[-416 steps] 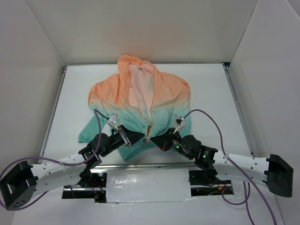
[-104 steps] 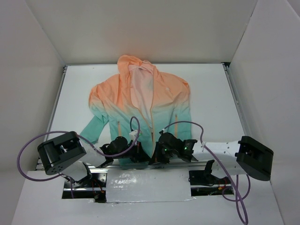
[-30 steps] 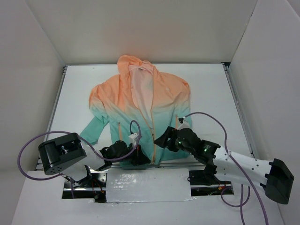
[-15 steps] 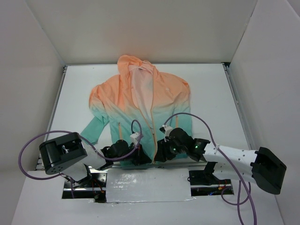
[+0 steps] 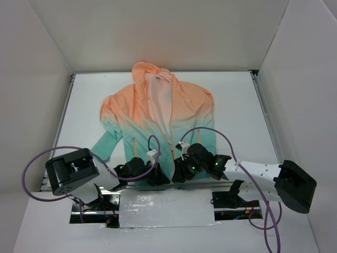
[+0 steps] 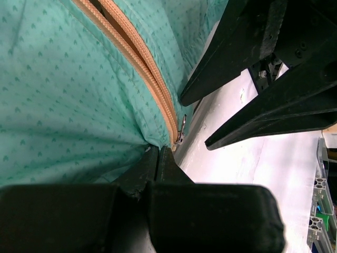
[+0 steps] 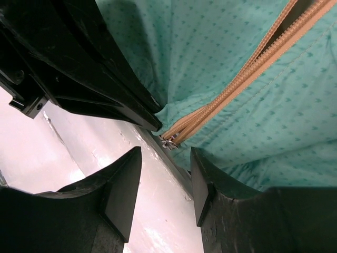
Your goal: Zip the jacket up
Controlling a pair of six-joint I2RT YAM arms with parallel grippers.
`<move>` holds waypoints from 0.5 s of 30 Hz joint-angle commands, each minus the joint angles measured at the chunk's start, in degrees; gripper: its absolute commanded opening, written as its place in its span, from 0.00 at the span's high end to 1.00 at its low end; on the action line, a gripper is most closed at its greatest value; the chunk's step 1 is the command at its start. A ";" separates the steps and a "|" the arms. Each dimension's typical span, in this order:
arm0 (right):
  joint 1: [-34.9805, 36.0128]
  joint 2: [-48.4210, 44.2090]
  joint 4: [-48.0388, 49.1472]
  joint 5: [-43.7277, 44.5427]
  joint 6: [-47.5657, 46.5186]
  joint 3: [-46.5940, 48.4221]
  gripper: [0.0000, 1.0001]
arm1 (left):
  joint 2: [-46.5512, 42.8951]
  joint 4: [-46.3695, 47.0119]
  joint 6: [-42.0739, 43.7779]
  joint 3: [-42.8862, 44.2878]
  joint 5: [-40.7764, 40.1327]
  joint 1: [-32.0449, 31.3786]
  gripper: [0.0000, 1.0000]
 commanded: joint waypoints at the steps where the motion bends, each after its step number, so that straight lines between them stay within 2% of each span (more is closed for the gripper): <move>1: 0.48 1.11 4.13 -0.81 -0.75 1.91 0.51 | 0.73 3.17 1.31 1.38 1.31 -0.48 1.00; 10: 0.92 4.10 4.92 -0.99 -0.31 2.53 0.60 | 0.47 3.08 1.31 1.12 1.04 -0.48 1.00; 15: 0.83 3.84 5.01 -0.63 0.13 2.26 0.69 | 0.73 3.26 1.40 1.21 1.31 -0.48 1.00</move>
